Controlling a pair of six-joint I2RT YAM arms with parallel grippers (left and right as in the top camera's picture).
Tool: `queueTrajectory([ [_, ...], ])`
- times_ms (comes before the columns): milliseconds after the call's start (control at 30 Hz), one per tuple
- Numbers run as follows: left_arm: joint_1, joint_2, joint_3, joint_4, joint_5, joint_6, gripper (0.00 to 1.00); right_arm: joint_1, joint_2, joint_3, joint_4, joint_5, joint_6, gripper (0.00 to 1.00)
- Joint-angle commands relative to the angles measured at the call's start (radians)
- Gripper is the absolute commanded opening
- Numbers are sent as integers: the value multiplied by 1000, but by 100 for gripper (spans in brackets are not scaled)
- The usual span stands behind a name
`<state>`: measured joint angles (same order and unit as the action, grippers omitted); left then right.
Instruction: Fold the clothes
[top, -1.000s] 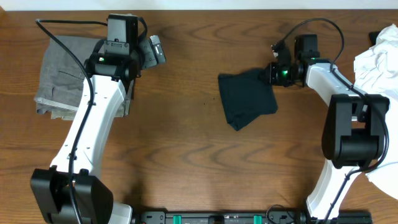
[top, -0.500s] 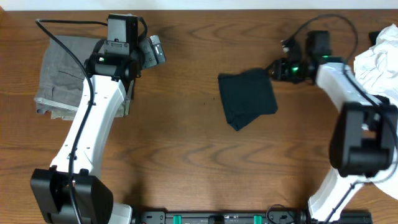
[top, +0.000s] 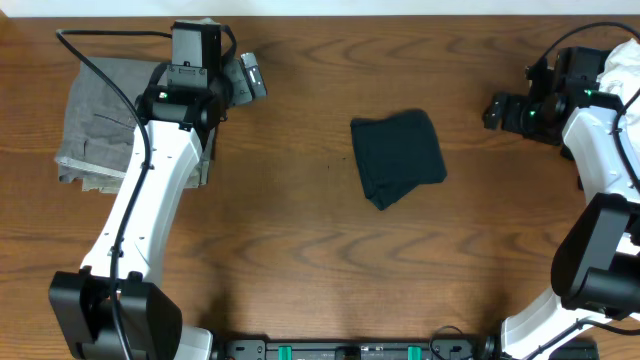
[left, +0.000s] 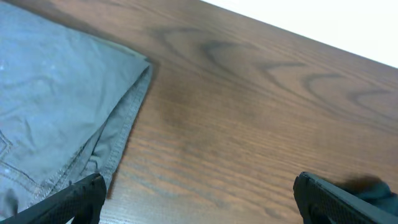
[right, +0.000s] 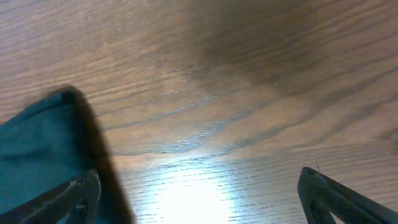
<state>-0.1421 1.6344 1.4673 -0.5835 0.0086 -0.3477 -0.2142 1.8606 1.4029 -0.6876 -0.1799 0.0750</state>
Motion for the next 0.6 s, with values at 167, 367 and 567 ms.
queueTrajectory([
  [167,-79,13,-51,-21,115,-80,98,-2,7,2,-8,26,-2,99],
  [367,-246,46,-116,-17,78,-145,98,-2,7,2,-8,26,-2,99],
  [567,-409,147,-119,10,32,-170,98,-2,7,2,-8,26,-2,99],
])
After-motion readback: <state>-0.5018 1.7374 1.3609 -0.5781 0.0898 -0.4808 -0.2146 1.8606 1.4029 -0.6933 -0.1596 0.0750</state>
